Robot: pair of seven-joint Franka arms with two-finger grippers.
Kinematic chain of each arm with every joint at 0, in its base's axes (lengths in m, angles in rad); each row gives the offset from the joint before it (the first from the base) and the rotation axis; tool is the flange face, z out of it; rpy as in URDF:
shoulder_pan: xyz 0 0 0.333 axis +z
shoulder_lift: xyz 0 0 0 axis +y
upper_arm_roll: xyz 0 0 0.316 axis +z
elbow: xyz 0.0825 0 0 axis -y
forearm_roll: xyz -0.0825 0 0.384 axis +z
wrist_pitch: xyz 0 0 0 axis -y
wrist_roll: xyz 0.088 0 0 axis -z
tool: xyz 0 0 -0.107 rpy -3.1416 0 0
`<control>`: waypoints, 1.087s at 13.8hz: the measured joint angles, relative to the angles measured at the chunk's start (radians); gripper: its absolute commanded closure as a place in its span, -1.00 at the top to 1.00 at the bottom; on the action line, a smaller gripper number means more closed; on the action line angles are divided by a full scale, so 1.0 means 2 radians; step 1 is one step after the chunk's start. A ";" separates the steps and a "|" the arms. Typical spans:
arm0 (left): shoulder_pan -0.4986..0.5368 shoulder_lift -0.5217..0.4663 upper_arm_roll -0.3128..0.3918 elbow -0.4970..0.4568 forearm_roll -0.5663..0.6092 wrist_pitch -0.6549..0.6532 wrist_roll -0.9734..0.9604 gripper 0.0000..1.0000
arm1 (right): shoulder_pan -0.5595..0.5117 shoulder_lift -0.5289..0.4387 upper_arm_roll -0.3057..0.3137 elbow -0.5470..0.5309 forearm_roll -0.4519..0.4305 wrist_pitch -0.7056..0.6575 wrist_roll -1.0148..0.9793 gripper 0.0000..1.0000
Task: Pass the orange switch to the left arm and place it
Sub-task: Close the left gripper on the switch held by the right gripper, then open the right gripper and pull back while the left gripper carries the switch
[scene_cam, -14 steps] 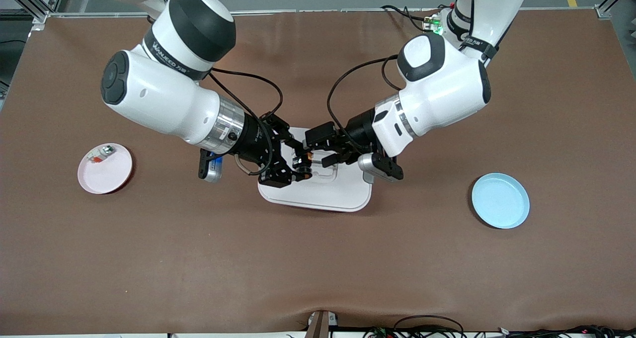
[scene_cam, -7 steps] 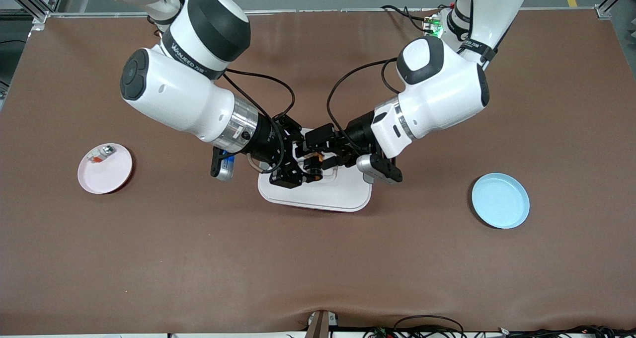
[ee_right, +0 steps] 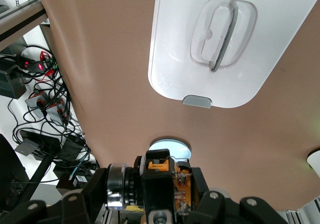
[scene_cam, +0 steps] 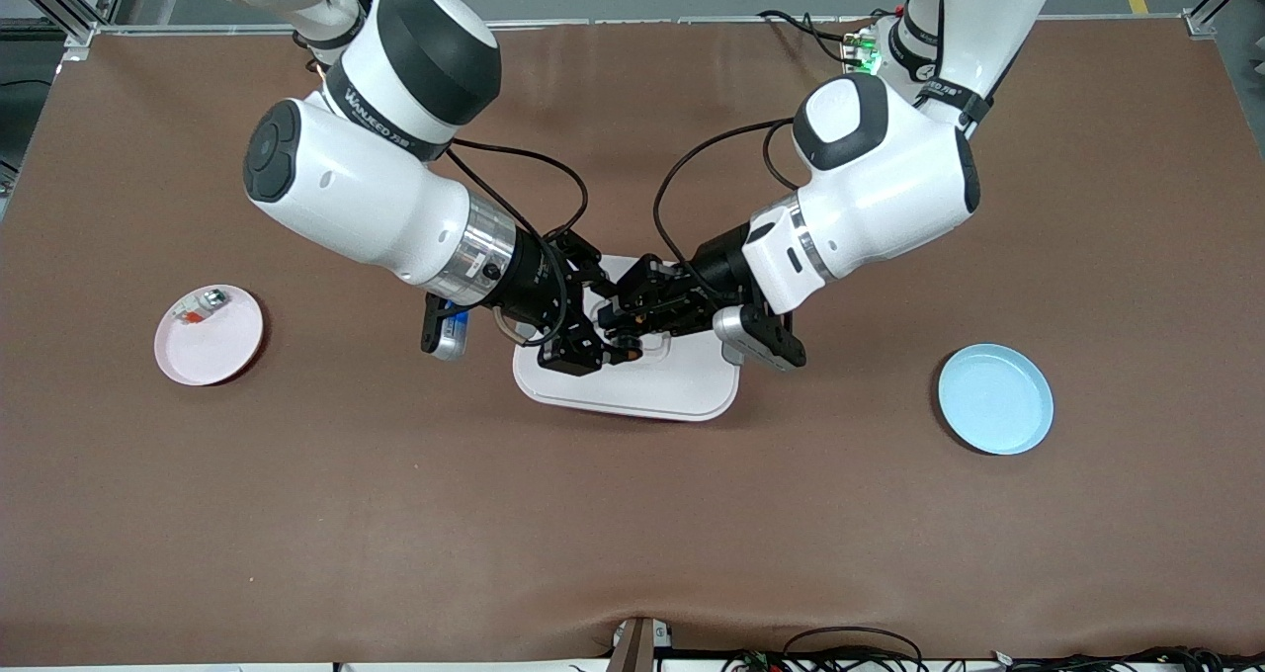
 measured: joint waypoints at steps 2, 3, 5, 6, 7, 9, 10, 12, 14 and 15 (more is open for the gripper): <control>0.000 0.000 0.000 0.001 0.000 0.000 0.000 -0.91 | 0.000 0.001 0.000 0.000 0.000 0.000 0.000 -1.00; 0.000 0.000 0.000 0.001 0.000 0.000 0.000 -1.00 | 0.000 0.001 0.000 0.000 0.000 0.000 0.000 -1.00; 0.000 0.000 0.000 0.001 0.000 0.000 0.000 -1.00 | 0.000 0.001 0.000 0.000 0.000 0.000 0.000 -1.00; 0.000 0.000 0.000 0.001 0.000 0.000 0.000 -1.00 | 0.000 0.001 0.000 0.001 0.000 0.000 0.000 -1.00; 0.000 0.000 0.000 0.001 0.000 0.000 0.000 -1.00 | 0.000 0.001 0.000 0.001 0.000 0.000 0.000 -1.00; 0.000 0.000 0.000 0.001 0.000 0.000 0.000 -1.00 | 0.000 0.001 0.000 0.001 0.000 0.000 0.000 -1.00; 0.000 0.000 0.000 0.001 0.000 0.000 0.000 -1.00 | 0.000 0.001 0.000 0.001 0.000 0.000 0.000 -0.09; 0.000 0.000 0.000 0.001 0.000 0.000 0.000 -1.00 | 0.000 0.001 0.000 0.001 0.000 0.000 0.000 1.00; -0.001 0.000 0.000 0.001 0.000 0.000 0.000 -1.00 | 0.000 0.001 -0.002 0.001 0.000 0.001 0.000 1.00; 0.000 0.000 0.000 0.002 0.000 0.000 0.000 -1.00 | 0.000 0.001 -0.004 0.002 0.000 0.001 0.000 1.00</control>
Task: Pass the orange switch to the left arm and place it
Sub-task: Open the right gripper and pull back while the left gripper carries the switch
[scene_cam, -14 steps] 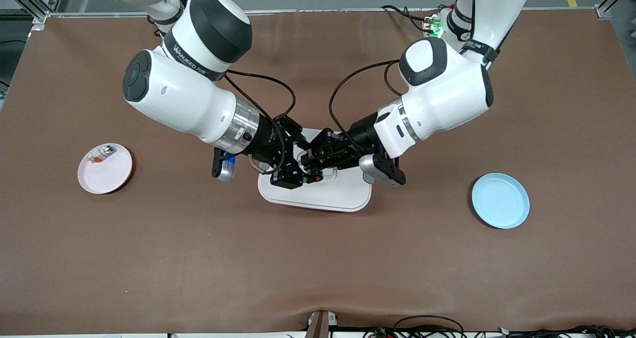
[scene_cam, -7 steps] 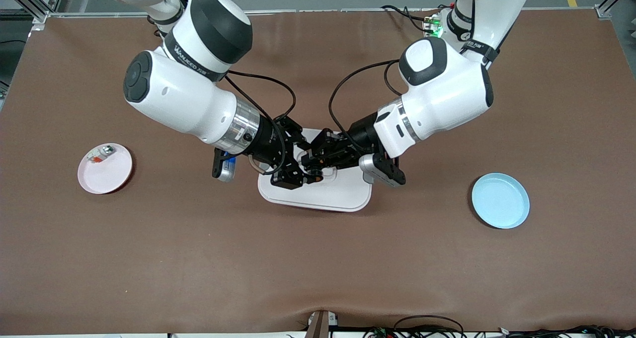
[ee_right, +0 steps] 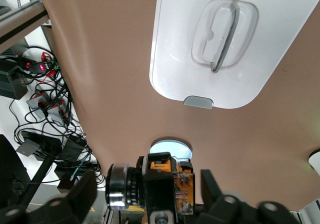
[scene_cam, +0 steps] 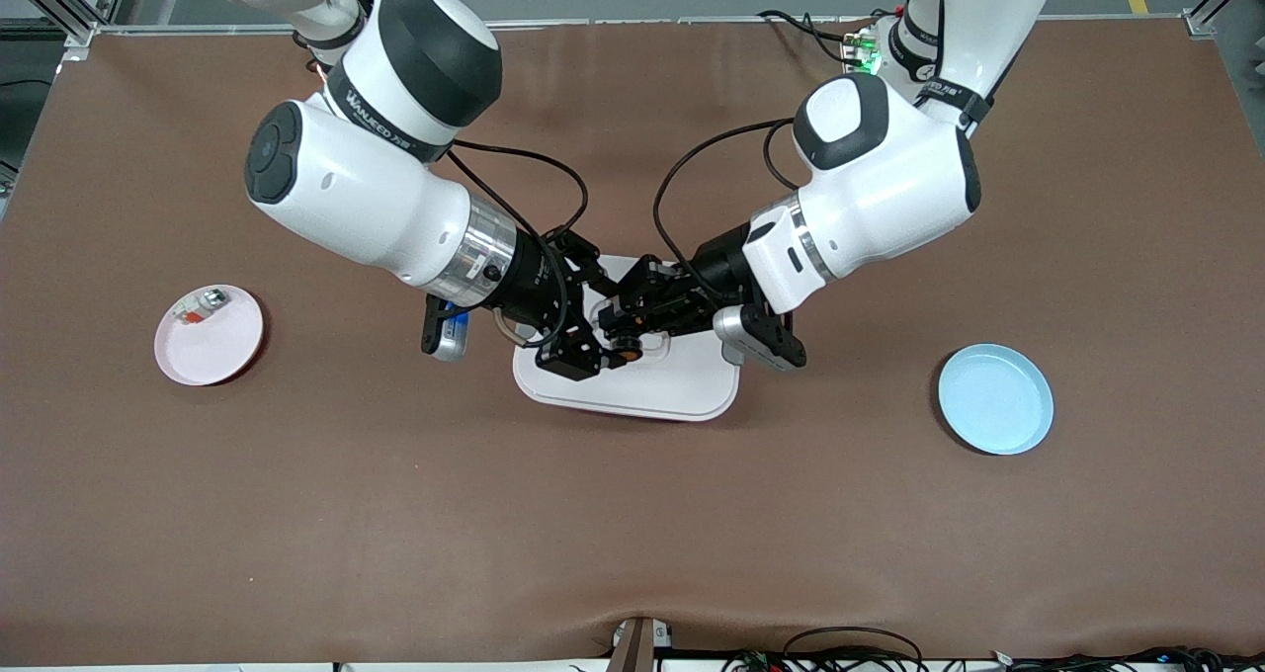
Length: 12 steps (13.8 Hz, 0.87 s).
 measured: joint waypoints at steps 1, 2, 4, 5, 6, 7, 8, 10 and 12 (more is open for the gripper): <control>0.000 0.000 0.000 0.000 0.000 0.000 0.000 -1.00 | 0.000 0.000 -0.003 0.001 0.000 0.000 0.000 1.00; 0.001 0.000 0.000 0.000 0.000 0.000 0.000 -1.00 | 0.000 0.000 -0.006 0.002 0.000 0.000 0.000 1.00; 0.002 0.000 0.000 0.001 0.000 0.000 0.000 -1.00 | -0.003 0.000 -0.010 0.004 -0.005 -0.004 -0.005 1.00; 0.002 0.000 0.000 0.002 0.001 0.000 0.000 -1.00 | -0.005 0.000 -0.010 0.005 -0.008 -0.011 -0.016 1.00; 0.002 -0.001 0.000 0.003 0.002 0.000 0.000 -1.00 | -0.010 0.000 -0.011 0.006 -0.009 -0.021 -0.033 1.00; 0.003 -0.003 0.001 0.003 0.003 0.000 0.000 -1.00 | -0.017 0.000 -0.011 0.008 -0.010 -0.035 -0.052 1.00; 0.005 -0.006 0.001 0.003 0.006 0.000 0.000 -1.00 | -0.027 0.000 -0.012 0.012 -0.010 -0.052 -0.074 1.00; 0.012 -0.015 0.001 -0.003 0.020 -0.008 0.000 -1.00 | -0.051 -0.003 -0.012 0.019 -0.010 -0.093 -0.124 1.00; 0.024 -0.029 0.001 -0.010 0.038 -0.041 -0.001 -1.00 | -0.077 -0.012 -0.013 0.025 -0.013 -0.150 -0.206 1.00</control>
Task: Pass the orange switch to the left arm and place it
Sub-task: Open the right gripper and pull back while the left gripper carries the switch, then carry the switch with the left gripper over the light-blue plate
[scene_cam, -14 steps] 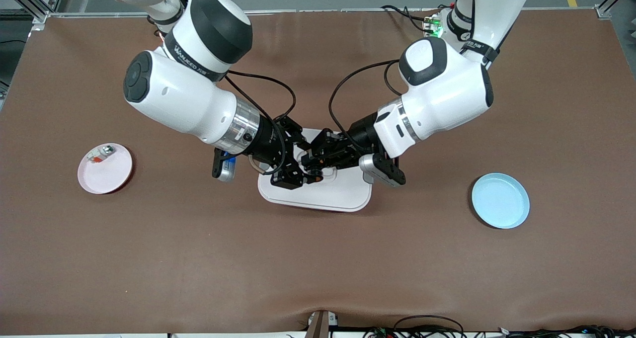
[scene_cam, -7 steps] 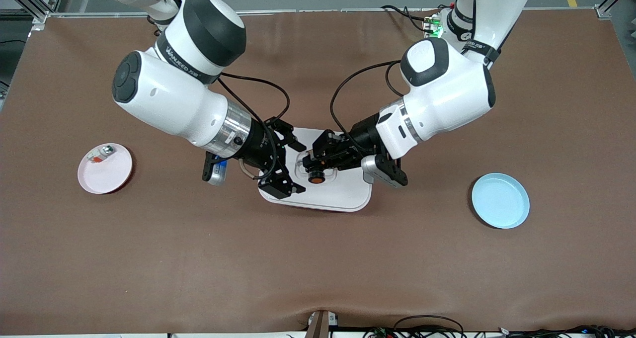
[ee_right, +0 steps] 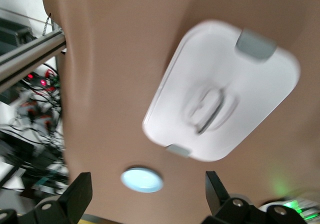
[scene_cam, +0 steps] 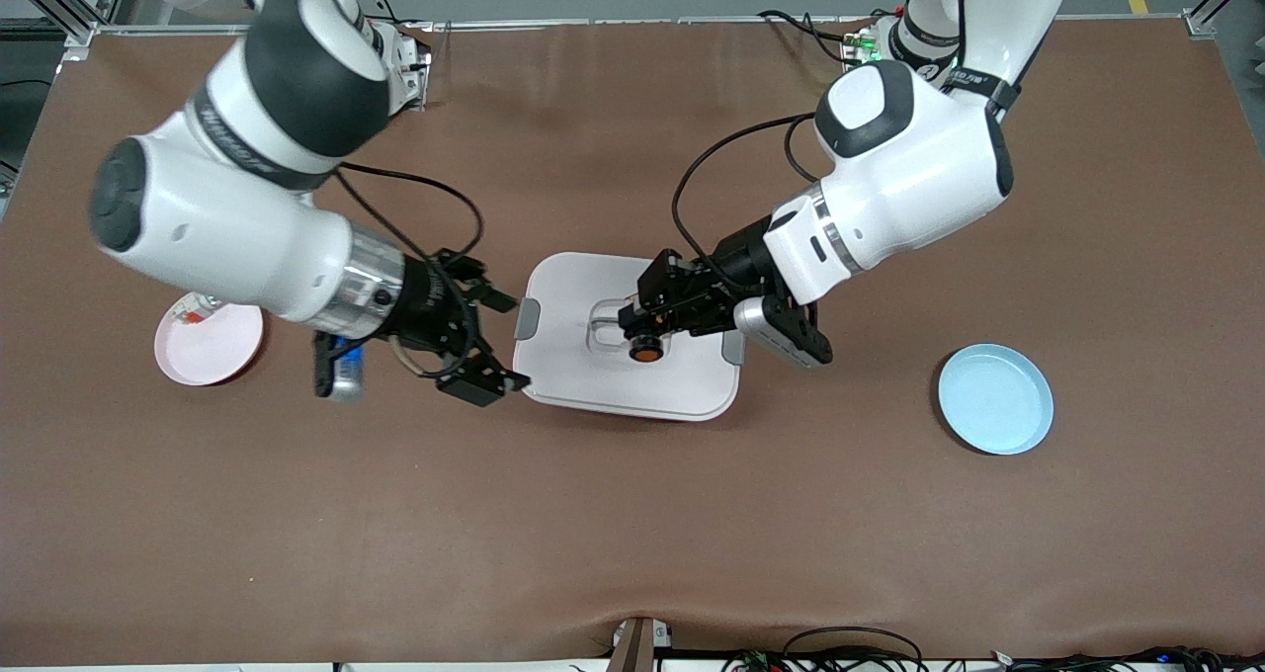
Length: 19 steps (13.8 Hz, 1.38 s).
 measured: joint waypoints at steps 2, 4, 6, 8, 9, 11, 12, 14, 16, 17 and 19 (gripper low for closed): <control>0.019 -0.016 0.000 -0.002 0.024 -0.048 -0.001 -1.00 | -0.024 -0.011 -0.001 0.002 -0.019 -0.053 -0.087 1.00; 0.039 -0.034 0.001 -0.002 0.058 -0.095 -0.011 -1.00 | -0.041 -0.018 -0.001 0.002 -0.043 -0.093 -0.155 1.00; 0.057 -0.054 0.001 -0.002 0.105 -0.145 -0.026 -1.00 | -0.062 -0.020 -0.001 0.002 -0.062 -0.139 -0.243 1.00; 0.069 -0.071 0.001 -0.002 0.144 -0.179 -0.034 -1.00 | -0.082 -0.023 -0.002 0.003 -0.082 -0.166 -0.323 1.00; 0.075 -0.080 0.002 -0.002 0.164 -0.198 -0.036 -1.00 | -0.091 -0.026 -0.002 0.003 -0.096 -0.180 -0.364 1.00; 0.086 -0.097 0.002 -0.002 0.211 -0.231 -0.041 -1.00 | -0.108 -0.033 -0.002 0.003 -0.123 -0.210 -0.438 1.00; 0.092 -0.105 0.002 -0.002 0.231 -0.245 -0.042 -1.00 | -0.115 -0.036 -0.002 0.003 -0.135 -0.221 -0.469 1.00; 0.101 -0.119 0.003 -0.003 0.263 -0.272 -0.042 -1.00 | -0.126 -0.041 -0.002 0.003 -0.153 -0.232 -0.522 1.00; 0.113 -0.129 0.003 -0.003 0.284 -0.296 -0.042 -1.00 | -0.137 -0.045 -0.002 0.003 -0.165 -0.247 -0.566 1.00; 0.121 -0.133 0.003 -0.003 0.291 -0.305 -0.042 -1.00 | -0.145 -0.047 -0.002 0.003 -0.166 -0.253 -0.585 1.00; 0.143 -0.141 0.004 -0.003 0.296 -0.323 -0.042 -1.00 | -0.160 -0.048 -0.002 0.003 -0.170 -0.261 -0.615 1.00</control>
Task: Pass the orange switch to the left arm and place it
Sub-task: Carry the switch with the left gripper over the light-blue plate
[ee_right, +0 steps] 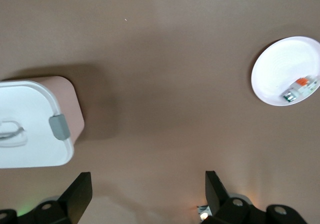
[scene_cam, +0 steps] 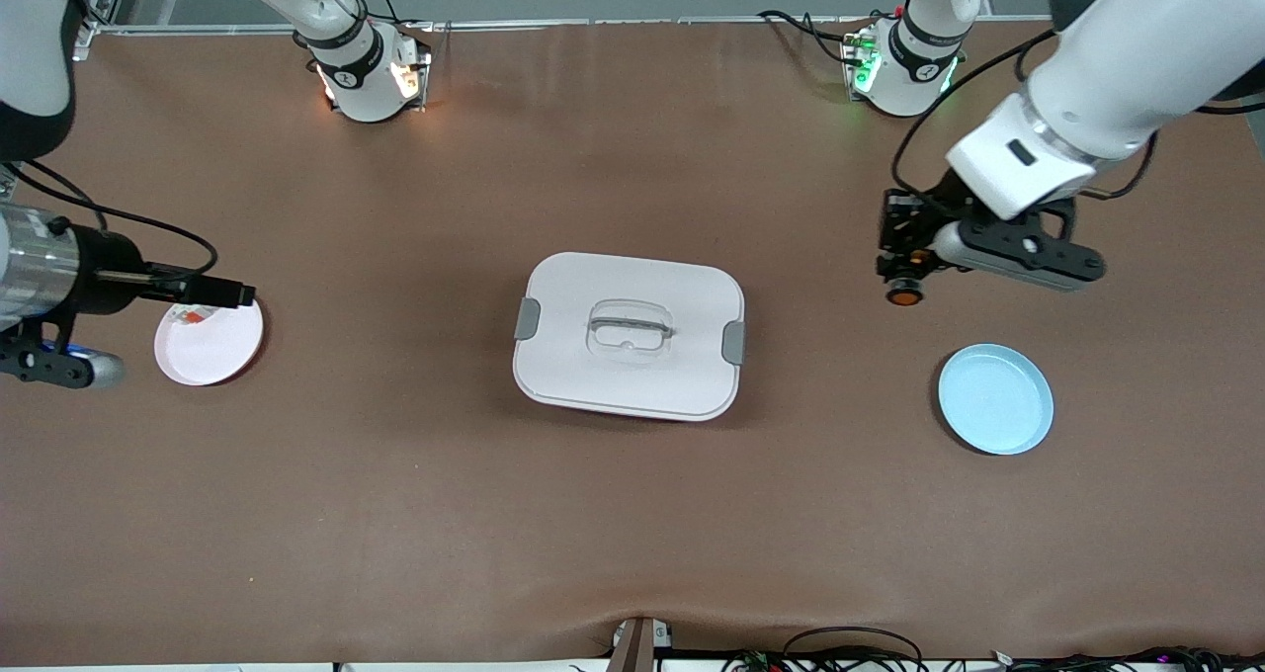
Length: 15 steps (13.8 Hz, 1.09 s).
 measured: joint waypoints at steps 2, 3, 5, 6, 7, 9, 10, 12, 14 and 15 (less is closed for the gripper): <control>0.024 -0.009 0.000 0.000 0.002 -0.013 0.000 -1.00 | -0.010 0.000 0.000 0.000 -0.010 -0.005 -0.023 1.00; 0.036 -0.015 0.001 0.000 0.006 -0.017 0.000 -1.00 | -0.013 0.000 0.000 -0.001 -0.012 -0.006 -0.029 1.00; 0.060 -0.025 0.001 0.000 0.015 -0.029 -0.002 -0.94 | -0.015 0.000 0.000 -0.001 -0.013 -0.006 -0.033 1.00; 0.072 -0.028 0.001 -0.001 0.016 -0.036 -0.013 -0.94 | -0.015 0.000 0.000 -0.002 -0.015 -0.006 -0.034 1.00; 0.085 -0.030 0.001 -0.001 0.016 -0.041 -0.032 -0.94 | -0.016 -0.001 0.000 -0.002 -0.018 -0.006 -0.036 1.00; 0.108 -0.031 0.002 -0.004 0.016 -0.046 -0.064 -0.98 | -0.019 -0.001 0.000 -0.002 -0.020 -0.006 -0.045 1.00; 0.117 -0.031 0.002 -0.006 0.016 -0.050 -0.071 -0.98 | -0.020 -0.001 0.000 -0.002 -0.020 -0.006 -0.047 1.00; 0.133 -0.030 0.003 -0.008 0.018 -0.062 -0.086 -0.98 | -0.021 -0.001 0.000 -0.003 -0.021 -0.007 -0.048 1.00; 0.151 -0.030 0.004 -0.010 0.021 -0.067 -0.152 -0.98 | -0.023 -0.001 0.000 -0.005 -0.021 -0.007 -0.049 1.00; 0.158 -0.028 0.004 -0.012 0.021 -0.069 -0.201 -0.98 | -0.024 -0.001 0.000 -0.005 -0.021 -0.007 -0.050 1.00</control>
